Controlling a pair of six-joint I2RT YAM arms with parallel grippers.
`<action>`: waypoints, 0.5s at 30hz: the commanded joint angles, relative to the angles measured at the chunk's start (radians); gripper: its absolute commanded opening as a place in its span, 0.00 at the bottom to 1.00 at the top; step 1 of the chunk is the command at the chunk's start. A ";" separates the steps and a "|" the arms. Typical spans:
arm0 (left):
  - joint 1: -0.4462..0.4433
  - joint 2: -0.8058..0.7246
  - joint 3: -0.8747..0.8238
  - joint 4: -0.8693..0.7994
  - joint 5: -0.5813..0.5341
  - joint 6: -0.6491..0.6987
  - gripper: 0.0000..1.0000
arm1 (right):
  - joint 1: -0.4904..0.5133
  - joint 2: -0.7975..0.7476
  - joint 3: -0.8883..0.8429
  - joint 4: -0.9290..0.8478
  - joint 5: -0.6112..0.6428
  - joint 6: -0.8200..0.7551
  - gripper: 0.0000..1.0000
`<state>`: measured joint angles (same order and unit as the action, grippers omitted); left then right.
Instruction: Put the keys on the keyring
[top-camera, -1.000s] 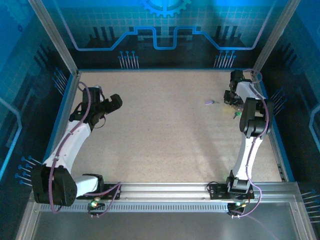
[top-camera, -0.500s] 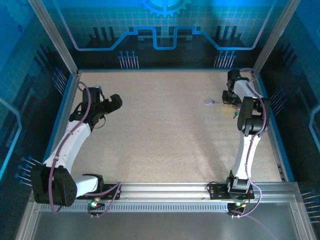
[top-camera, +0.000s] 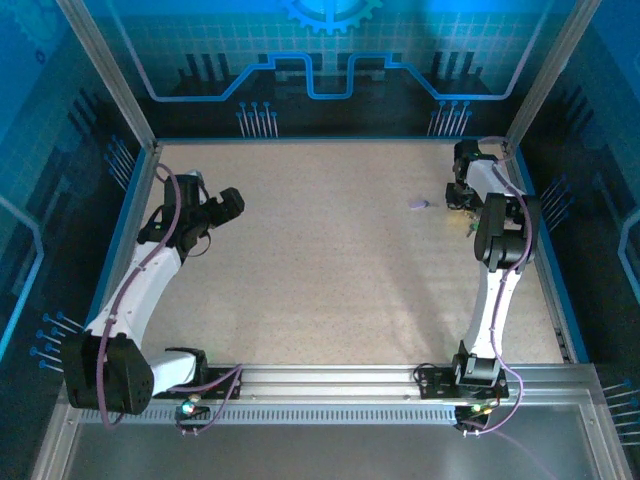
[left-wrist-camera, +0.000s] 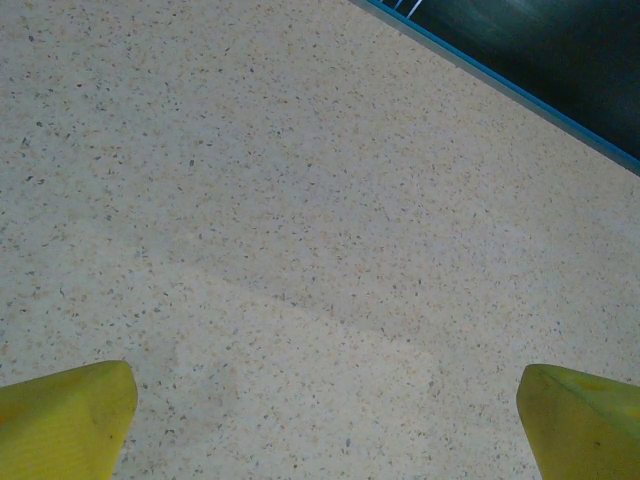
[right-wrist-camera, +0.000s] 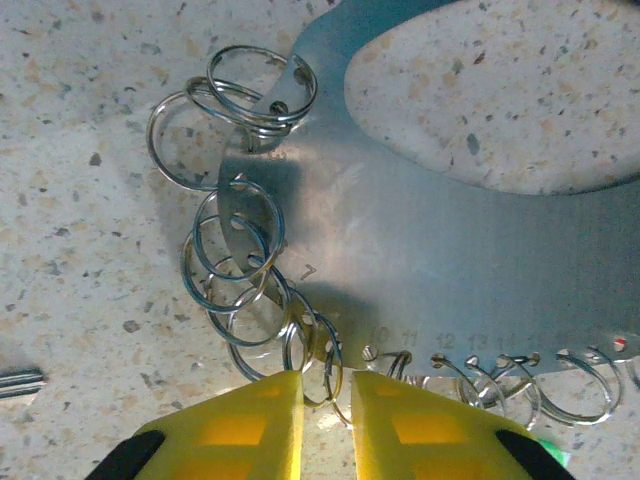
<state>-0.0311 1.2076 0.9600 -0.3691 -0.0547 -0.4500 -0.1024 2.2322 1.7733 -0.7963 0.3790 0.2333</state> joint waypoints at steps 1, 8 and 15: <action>-0.005 -0.020 0.011 -0.016 0.004 -0.002 0.99 | 0.029 0.021 0.011 -0.023 0.063 -0.036 0.20; -0.006 -0.020 0.011 -0.015 0.005 -0.001 0.99 | 0.056 0.033 0.021 -0.018 0.117 -0.095 0.21; -0.006 -0.020 0.011 -0.014 0.005 0.000 0.99 | 0.052 0.005 0.005 -0.013 0.081 -0.094 0.23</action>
<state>-0.0311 1.2068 0.9600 -0.3691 -0.0547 -0.4496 -0.0513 2.2429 1.7748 -0.7963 0.4706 0.1513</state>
